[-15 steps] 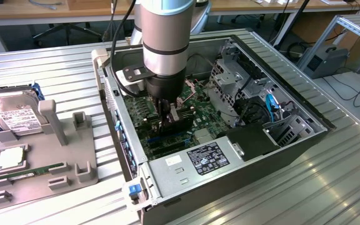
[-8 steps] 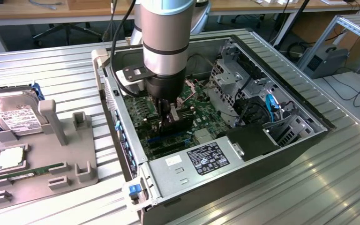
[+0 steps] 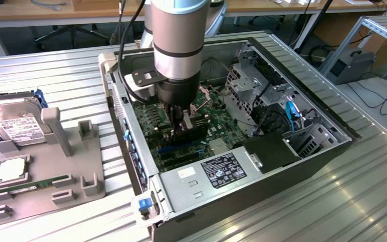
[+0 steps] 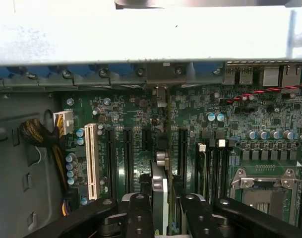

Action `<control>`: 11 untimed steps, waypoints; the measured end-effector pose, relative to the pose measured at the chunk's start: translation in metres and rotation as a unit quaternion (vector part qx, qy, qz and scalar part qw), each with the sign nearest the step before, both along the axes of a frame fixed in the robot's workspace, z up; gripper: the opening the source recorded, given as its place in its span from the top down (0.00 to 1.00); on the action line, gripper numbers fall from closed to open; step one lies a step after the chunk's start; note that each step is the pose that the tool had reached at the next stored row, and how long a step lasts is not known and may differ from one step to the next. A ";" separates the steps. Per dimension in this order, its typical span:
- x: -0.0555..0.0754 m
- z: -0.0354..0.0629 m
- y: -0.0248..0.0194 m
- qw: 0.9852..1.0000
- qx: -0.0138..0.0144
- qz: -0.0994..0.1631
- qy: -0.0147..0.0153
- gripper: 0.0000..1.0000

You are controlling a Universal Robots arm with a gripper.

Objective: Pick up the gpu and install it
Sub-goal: 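Insert the gpu into the slot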

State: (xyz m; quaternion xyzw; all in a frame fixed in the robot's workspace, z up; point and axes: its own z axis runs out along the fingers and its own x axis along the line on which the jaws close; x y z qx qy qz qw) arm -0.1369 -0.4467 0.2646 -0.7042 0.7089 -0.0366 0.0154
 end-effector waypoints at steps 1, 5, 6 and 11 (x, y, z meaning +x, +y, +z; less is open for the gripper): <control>0.000 -0.0007 0.0000 1.000 0.001 0.000 0.000 0.73; 0.000 -0.0016 0.0000 1.000 0.004 0.000 0.000 0.73; 0.000 -0.0016 0.0000 1.000 0.004 0.000 0.000 0.73; 0.000 -0.0008 0.0000 1.000 0.005 0.000 0.000 0.73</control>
